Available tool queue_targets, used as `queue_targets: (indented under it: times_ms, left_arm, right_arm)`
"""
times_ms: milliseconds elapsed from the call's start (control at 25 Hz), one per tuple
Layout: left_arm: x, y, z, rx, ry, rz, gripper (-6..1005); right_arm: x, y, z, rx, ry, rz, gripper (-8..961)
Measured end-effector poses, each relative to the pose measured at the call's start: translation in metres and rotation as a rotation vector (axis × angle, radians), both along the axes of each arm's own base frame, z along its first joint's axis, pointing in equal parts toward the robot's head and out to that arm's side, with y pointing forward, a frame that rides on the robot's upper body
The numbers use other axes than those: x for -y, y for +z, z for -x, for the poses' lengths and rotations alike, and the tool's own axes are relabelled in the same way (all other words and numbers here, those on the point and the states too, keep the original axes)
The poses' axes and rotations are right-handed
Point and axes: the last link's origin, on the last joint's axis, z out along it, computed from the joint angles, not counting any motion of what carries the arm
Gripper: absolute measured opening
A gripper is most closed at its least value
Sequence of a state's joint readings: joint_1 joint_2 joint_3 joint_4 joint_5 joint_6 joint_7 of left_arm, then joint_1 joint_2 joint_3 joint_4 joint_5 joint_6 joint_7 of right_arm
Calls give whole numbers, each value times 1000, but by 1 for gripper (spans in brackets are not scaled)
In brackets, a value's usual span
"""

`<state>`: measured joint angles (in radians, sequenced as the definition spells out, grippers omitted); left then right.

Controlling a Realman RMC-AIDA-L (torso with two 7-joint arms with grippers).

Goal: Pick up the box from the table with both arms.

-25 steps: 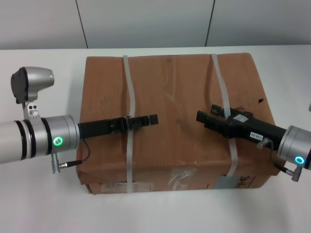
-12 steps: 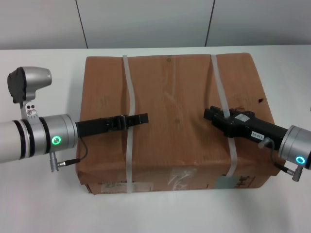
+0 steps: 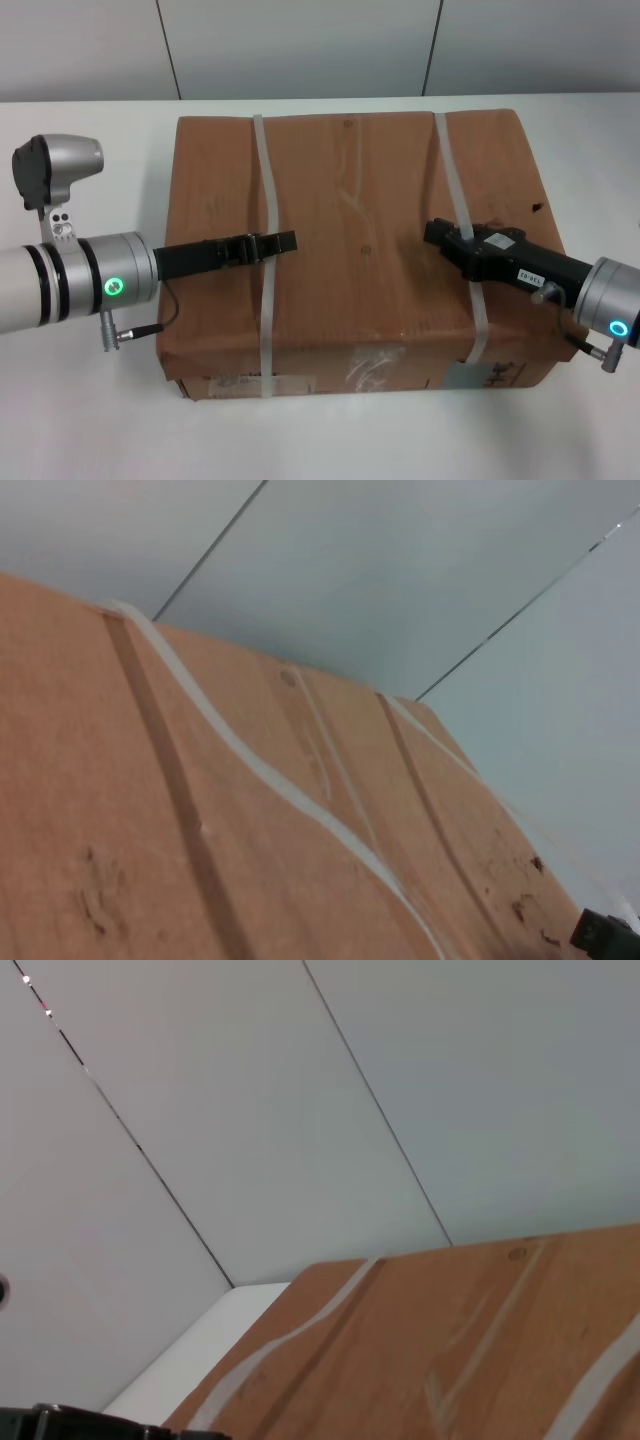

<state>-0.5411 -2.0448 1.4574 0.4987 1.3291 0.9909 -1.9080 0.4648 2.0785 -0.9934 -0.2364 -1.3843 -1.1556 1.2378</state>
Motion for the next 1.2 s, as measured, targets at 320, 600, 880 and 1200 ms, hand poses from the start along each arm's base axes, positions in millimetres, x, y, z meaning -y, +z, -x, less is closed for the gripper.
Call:
queue_targets:
  times_ms: [320, 600, 880, 1200]
  left_arm:
    - [-6, 7, -15, 18, -58, -23, 98]
    - [-6, 18, -39, 61, -160, -44, 102]
    - [-6, 23, -45, 93, -169, -62, 95]
    - [-4, 26, -45, 96, -176, -73, 95]
  right_arm:
    - [-5, 10, 7, -26, 42, -52, 117]
    - [-9, 23, 17, -33, 130, -90, 117]
    - [-10, 33, 20, -51, 156, -132, 112]
    - [-11, 38, 22, -54, 168, -156, 107]
